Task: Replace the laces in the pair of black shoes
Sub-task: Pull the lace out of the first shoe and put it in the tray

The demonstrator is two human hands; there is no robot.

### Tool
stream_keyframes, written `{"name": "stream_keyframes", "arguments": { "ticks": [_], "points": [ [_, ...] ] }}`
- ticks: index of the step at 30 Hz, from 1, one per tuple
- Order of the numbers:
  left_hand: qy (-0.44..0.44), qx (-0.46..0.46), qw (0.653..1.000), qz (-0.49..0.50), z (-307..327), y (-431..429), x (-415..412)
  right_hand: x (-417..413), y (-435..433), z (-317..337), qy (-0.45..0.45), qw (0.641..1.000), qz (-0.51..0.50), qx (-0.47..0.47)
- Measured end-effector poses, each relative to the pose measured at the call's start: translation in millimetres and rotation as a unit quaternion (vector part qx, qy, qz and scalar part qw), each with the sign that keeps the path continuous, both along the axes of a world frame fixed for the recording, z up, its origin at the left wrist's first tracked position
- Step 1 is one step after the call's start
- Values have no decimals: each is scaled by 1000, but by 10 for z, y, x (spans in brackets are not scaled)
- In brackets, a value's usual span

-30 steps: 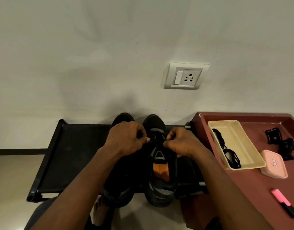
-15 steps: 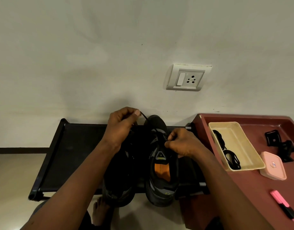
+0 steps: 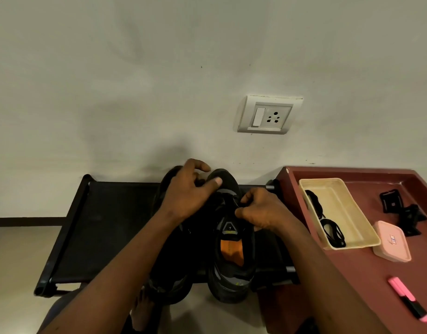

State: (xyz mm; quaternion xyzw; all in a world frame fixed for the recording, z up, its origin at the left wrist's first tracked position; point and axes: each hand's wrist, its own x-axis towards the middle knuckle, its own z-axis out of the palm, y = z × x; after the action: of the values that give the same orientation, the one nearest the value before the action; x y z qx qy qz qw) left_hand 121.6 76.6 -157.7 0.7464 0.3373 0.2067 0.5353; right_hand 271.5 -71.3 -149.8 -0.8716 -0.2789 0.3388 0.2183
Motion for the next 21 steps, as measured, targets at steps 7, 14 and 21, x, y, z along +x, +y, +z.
{"name": "stream_keyframes", "arguments": {
  "ticks": [7,14,21],
  "points": [
    [195,253,934,-157,-58,-337,161,-2,7,18,-8,1000,-5,-7],
    [228,245,936,-112,-123,-396,258,-6,-16,52,9,1000,-11,2],
    [35,12,999,-4,-65,-237,183,-4,-24,73,15,1000,-6,-2]
  ]
}}
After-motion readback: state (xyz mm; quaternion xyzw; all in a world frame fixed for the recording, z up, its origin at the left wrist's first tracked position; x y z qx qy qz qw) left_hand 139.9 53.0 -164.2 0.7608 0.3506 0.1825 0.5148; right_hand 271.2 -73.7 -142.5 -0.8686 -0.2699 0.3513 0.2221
